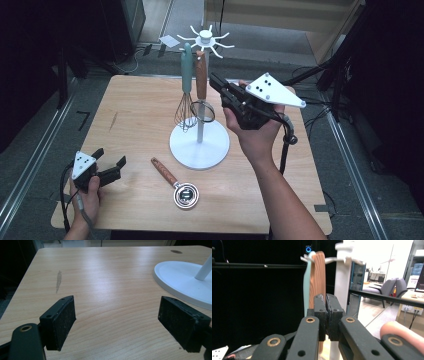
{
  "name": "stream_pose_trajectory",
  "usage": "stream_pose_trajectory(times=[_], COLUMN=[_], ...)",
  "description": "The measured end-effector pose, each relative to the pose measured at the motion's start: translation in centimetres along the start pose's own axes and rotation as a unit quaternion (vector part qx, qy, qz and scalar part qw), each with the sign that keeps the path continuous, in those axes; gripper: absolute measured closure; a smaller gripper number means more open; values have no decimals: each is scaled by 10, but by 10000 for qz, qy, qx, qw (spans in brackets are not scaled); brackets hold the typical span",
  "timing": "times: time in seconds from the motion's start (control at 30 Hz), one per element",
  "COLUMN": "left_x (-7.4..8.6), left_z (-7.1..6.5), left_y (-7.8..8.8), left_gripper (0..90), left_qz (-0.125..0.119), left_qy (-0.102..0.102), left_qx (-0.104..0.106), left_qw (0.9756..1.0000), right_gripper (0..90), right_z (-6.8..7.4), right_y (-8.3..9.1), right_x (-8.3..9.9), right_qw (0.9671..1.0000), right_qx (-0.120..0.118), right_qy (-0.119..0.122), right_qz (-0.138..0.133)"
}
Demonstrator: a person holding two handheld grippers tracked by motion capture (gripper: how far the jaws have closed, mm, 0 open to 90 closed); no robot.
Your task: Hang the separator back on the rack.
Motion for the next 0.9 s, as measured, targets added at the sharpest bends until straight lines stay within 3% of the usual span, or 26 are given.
stream_pose_trajectory(times=[0.1,0.3,0.47,0.73,0.9], left_x=[0,-1,0,1,1], left_z=[0,0,-1,-4,-5], left_y=[0,2,1,0,-1], left_gripper=[148,140,176,443,644], left_qz=[16,-60,25,60,148], left_qy=[-27,33,-31,-105,-29], left_qx=[-17,141,30,95,266], left_qw=[10000,9999,10000,9999,9995], right_gripper=[877,817,761,662,611], right_z=[-2,-4,-8,-18,-25], right_y=[2,4,6,14,22], right_x=[10,29,42,62,77], right_qw=[9999,9996,9992,9981,9969], right_qx=[67,169,282,441,560], right_qy=[3,-62,-143,-274,-333], right_qz=[82,195,242,343,450])
Point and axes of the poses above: each handheld gripper's, and its own axes: y roughly backward along the jaws, x roughly out of its underside, z roughly to its left, the point moved 8 cm from there along -y, roughly forward along the jaws, and after that the axes turned 4 degrees about -x, right-handed, at the moved point
